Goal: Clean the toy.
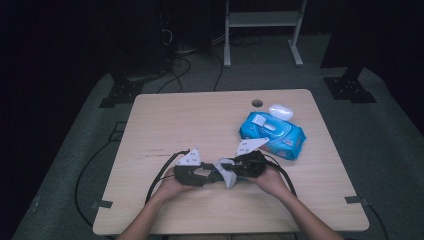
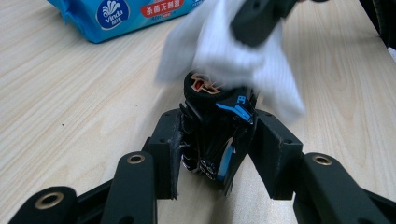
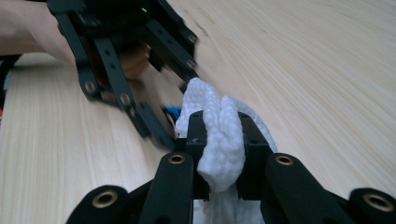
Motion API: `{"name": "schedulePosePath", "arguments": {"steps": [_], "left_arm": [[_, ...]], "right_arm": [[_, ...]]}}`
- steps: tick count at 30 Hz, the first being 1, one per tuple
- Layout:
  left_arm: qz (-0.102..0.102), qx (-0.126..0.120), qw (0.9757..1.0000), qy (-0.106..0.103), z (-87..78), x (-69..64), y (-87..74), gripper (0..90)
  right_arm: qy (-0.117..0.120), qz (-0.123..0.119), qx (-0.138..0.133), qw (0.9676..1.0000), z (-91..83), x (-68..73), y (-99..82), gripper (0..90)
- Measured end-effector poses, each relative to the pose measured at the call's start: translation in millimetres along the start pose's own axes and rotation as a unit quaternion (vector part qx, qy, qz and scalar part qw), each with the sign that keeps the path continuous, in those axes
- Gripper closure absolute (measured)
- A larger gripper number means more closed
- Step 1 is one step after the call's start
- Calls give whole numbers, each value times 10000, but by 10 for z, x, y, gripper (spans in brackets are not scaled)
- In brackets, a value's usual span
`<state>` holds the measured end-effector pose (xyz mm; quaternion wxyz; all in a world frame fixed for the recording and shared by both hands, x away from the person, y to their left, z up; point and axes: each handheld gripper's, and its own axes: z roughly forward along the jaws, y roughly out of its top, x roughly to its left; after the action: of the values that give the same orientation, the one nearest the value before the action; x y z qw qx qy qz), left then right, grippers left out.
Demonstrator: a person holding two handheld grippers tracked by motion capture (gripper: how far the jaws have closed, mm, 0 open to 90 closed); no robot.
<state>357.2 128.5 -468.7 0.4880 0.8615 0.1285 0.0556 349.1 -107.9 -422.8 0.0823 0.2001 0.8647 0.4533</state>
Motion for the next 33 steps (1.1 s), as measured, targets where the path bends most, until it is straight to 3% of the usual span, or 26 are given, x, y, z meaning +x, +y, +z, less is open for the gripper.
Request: {"name": "schedulePosePath", "arguments": {"steps": [4,7,16,20,24,30,33], "left_arm": [[-12,8,10000,1,-1,-5,1,553],[13,-1,10000,8,1,-6,3,553],[33,18,10000,25,2,-4,6,553],[35,27,10000,44,11,6,14,553],[33,36,9999,94,4,14,15,553],[124,89,9998,129,-4,20,27,553],[134,101,9997,164,-21,36,23,553]], "right_arm": [[40,-104,68,9999,105,44,85,777],[-16,-53,84,9999,39,4,41,777],[-515,333,107,9981,-558,-251,-376,776],[-553,541,77,9970,-692,-330,-487,776],[-610,500,34,9969,-654,-315,-465,781],[-446,332,47,9984,-485,-264,-339,781],[-395,412,35,9984,-479,-290,-341,778]]}}
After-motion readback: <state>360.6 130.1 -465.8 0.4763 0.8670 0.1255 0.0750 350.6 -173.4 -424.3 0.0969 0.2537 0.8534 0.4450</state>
